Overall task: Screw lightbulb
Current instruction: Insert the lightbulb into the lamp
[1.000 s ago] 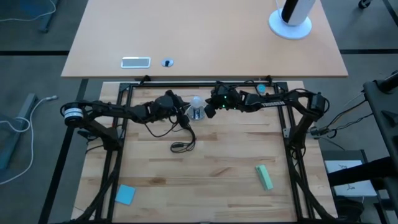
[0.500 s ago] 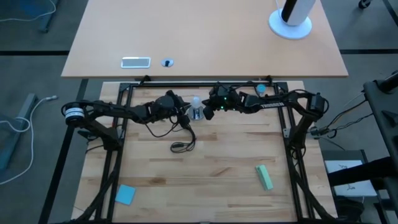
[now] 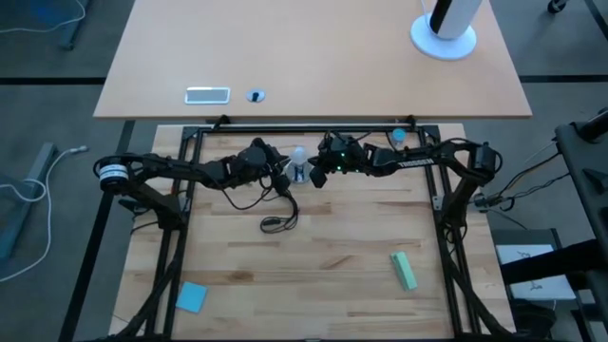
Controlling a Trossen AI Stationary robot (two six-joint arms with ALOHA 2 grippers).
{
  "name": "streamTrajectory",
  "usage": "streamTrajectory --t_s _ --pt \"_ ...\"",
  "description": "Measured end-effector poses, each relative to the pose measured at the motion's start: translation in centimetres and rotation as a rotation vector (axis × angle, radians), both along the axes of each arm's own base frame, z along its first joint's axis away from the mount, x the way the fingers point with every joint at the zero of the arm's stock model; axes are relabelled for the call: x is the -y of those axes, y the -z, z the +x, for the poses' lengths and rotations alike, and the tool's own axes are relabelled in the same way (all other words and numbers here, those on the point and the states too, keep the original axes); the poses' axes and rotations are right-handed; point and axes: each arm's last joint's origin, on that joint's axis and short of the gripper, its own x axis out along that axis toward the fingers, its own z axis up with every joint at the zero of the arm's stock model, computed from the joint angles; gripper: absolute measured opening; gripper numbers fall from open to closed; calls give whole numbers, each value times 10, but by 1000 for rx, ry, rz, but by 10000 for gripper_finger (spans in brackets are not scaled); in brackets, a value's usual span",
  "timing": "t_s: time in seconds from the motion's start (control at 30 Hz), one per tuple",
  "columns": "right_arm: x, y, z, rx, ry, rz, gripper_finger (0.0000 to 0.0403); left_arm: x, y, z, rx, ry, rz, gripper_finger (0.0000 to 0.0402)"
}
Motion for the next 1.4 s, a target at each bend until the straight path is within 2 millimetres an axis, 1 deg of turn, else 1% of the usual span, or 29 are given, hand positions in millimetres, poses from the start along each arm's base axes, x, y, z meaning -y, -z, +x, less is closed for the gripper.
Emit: streamTrajectory --t_s 0.2,0.33,0.43,0.67,0.87,0.93,1.1,1.23,1.4 --pt "11 1 -3 -14 51 -19 0 0 2 -1 -24 8 -12 41" --pt "14 3 -2 6 11 -3 0 0 2 1 -23 44 3 41" --pt "12 0 0 43 -19 -3 0 0 3 2 -24 52 15 41" --pt "8 -2 2 67 -44 16 0 -1 5 4 -20 50 19 41" --pt "-4 -1 6 67 -93 30 0 -1 5 3 -18 19 13 41" --pt "-4 0 5 54 -90 33 0 0 5 3 -18 22 8 41" --pt "5 -1 -4 -19 -13 6 0 4 8 0 -47 72 -62 41" --pt "12 -5 -6 6 9 -4 0 4 9 0 -59 73 -64 41" --pt "12 -5 -1 65 -27 7 0 3 4 2 -26 86 -23 41"
